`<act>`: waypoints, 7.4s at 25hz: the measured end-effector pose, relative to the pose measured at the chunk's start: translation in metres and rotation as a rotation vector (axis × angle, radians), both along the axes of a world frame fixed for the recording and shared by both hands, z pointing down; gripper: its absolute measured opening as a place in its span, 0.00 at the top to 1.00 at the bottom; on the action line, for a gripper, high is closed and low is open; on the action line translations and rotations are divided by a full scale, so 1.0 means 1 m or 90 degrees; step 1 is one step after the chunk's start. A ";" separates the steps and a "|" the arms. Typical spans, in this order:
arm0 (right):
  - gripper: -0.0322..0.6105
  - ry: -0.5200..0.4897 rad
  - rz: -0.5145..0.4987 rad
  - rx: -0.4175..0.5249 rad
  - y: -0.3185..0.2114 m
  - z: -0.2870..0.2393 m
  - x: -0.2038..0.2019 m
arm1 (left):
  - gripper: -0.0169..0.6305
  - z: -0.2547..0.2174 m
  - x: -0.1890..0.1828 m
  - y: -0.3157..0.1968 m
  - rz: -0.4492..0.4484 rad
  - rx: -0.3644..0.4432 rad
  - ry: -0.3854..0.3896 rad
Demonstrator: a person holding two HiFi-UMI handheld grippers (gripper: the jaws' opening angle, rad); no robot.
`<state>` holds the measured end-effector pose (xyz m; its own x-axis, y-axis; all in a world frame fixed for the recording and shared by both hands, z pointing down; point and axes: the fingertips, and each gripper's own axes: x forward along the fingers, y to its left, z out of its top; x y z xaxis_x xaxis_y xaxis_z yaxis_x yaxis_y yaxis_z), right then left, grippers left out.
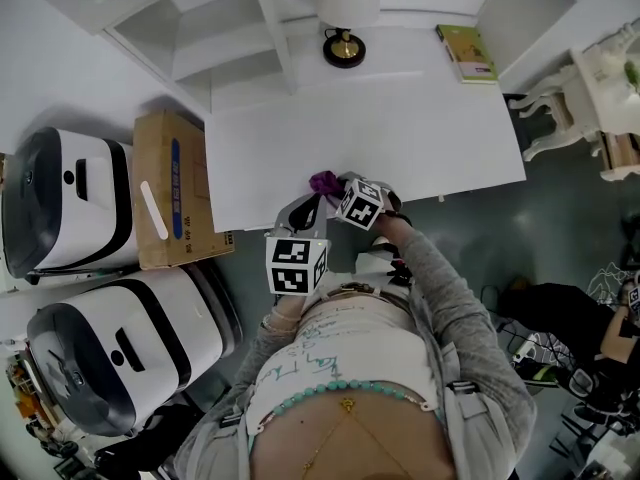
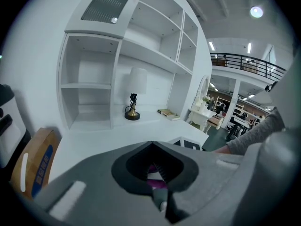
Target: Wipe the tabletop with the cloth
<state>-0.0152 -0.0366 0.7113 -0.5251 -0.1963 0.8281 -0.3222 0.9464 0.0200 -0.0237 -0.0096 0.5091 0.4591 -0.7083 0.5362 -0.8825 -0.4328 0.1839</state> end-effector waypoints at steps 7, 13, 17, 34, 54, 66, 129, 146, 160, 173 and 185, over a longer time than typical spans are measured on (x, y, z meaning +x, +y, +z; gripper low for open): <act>0.82 0.004 0.026 0.002 -0.004 0.000 0.029 | 0.97 0.000 0.022 0.000 0.015 0.000 0.002; 0.82 0.007 0.049 -0.001 -0.008 0.001 0.052 | 0.97 -0.001 0.036 -0.001 0.023 0.003 0.003; 0.82 0.013 0.059 0.000 -0.008 0.002 0.066 | 0.97 0.000 0.045 0.001 0.029 0.001 0.005; 0.82 0.016 0.113 -0.005 -0.014 0.003 0.125 | 0.97 -0.003 0.090 0.001 0.055 0.007 0.005; 0.82 0.011 0.114 -0.007 -0.013 0.003 0.175 | 0.97 -0.004 0.142 0.009 0.020 0.010 0.005; 0.82 0.011 0.144 -0.025 -0.018 0.005 0.184 | 0.97 0.008 0.138 0.016 0.006 -0.016 0.012; 0.82 -0.001 0.062 -0.087 -0.036 0.005 0.267 | 0.97 -0.002 0.258 -0.045 0.040 0.007 0.013; 0.82 -0.003 0.085 -0.092 -0.041 0.008 0.306 | 0.97 0.000 0.286 -0.050 0.046 0.005 0.008; 0.82 -0.010 0.096 -0.095 -0.044 0.006 0.339 | 0.97 0.001 0.313 -0.048 0.033 0.003 0.006; 0.82 -0.010 0.120 -0.089 -0.047 0.013 0.376 | 0.97 -0.001 0.343 -0.042 0.038 0.008 0.005; 0.82 -0.010 0.136 -0.089 -0.045 0.012 0.409 | 0.97 -0.001 0.371 -0.039 0.044 0.010 0.006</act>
